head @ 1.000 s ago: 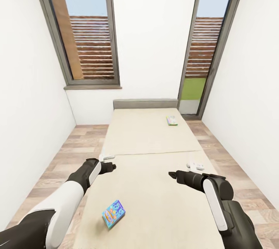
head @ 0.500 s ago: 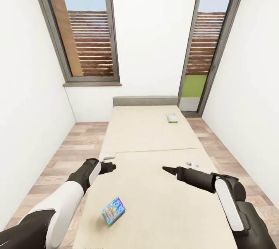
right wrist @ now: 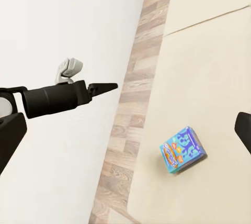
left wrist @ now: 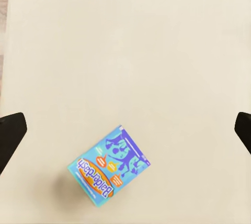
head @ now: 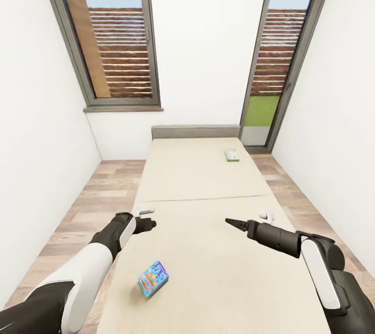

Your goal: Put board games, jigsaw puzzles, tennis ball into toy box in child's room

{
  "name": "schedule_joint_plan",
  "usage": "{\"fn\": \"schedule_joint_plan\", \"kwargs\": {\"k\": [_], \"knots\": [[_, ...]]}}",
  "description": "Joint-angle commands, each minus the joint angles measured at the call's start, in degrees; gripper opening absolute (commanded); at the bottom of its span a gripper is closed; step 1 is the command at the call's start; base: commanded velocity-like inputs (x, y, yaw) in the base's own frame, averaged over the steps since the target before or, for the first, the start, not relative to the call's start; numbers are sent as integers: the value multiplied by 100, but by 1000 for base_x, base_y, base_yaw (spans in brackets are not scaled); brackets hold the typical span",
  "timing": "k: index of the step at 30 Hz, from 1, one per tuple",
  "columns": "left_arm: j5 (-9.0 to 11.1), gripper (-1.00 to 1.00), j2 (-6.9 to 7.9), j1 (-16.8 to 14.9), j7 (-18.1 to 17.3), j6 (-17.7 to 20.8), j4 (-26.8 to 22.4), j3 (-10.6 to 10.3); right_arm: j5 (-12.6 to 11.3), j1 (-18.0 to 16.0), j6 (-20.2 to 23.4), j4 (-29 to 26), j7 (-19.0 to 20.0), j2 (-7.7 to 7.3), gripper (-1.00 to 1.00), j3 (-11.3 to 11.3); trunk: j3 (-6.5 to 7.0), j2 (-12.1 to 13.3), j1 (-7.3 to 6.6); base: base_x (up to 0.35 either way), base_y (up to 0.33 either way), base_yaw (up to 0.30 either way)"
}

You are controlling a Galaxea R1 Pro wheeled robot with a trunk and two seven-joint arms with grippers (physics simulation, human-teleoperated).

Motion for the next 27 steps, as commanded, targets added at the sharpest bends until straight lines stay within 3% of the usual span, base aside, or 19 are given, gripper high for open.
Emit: {"fn": "schedule_joint_plan", "kwargs": {"k": [1,27], "knots": [[23,100,-6,-4,12,33,-9,35,40,-6,24,-1,55,0,100,-11,-22,-13,3,0,0,0],[23,100,-6,-4,14,26,-9,35,45,-6,24,22,56,-7,100,-20,-266,-13,3,0,0,0]]}}
